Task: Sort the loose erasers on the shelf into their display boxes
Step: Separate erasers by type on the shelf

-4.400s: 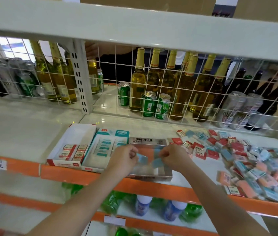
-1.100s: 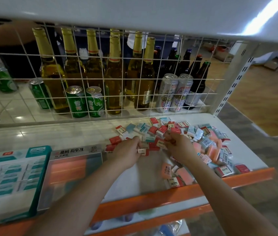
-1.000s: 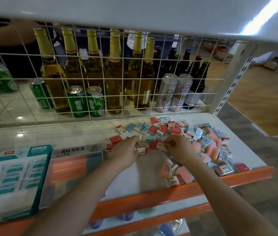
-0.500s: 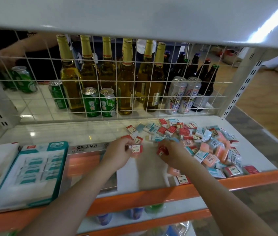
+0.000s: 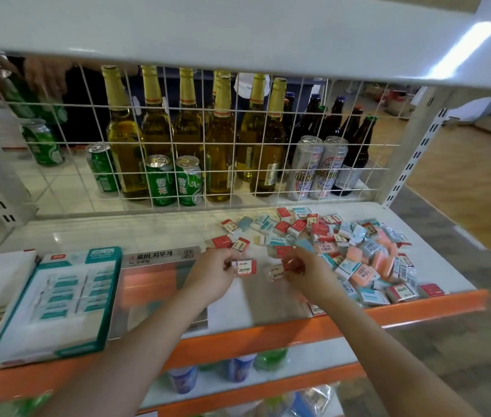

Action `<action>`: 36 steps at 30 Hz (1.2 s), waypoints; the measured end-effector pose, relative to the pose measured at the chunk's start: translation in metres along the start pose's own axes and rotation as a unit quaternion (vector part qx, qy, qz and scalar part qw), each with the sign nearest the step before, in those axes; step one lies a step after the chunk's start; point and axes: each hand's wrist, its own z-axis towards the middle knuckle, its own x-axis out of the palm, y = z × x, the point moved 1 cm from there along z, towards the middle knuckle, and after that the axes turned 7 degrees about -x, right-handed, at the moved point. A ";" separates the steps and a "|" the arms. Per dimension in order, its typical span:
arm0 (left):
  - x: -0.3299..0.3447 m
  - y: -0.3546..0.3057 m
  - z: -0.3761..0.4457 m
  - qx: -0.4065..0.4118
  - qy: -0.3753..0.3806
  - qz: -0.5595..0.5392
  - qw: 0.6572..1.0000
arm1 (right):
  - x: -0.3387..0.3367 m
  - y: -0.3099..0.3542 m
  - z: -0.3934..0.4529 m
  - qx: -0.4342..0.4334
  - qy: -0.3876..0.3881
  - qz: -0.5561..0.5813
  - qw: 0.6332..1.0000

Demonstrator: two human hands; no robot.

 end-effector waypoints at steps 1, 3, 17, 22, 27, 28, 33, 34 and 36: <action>0.001 -0.001 -0.001 0.000 0.001 -0.002 1.000 | -0.002 -0.002 -0.001 0.005 0.005 -0.017 1.000; 0.004 -0.002 -0.003 0.003 0.004 -0.007 1.000 | -0.005 -0.003 -0.005 0.011 0.020 -0.062 0.998; -0.010 -0.004 -0.024 -0.005 -0.054 -0.160 0.986 | -0.016 0.017 -0.016 0.007 -0.054 0.146 0.988; -0.019 -0.002 -0.036 -0.014 -0.061 -0.226 0.972 | -0.013 0.027 -0.021 0.001 -0.038 0.172 0.984; -0.020 0.000 -0.047 -0.020 -0.061 -0.215 0.974 | -0.006 0.033 -0.027 -0.004 -0.027 0.174 0.984; -0.020 0.000 -0.048 -0.023 -0.061 -0.215 0.975 | -0.006 0.034 -0.027 -0.007 -0.023 0.172 0.985; -0.022 0.007 -0.054 -0.031 -0.075 -0.205 0.975 | -0.001 0.038 -0.027 -0.022 -0.013 0.147 0.989; -0.023 0.009 -0.055 -0.037 -0.077 -0.204 0.975 | 0.001 0.040 -0.027 -0.027 -0.010 0.140 0.990; -0.025 0.015 -0.056 -0.044 -0.085 -0.203 0.974 | 0.005 0.044 -0.027 -0.039 -0.008 0.128 0.991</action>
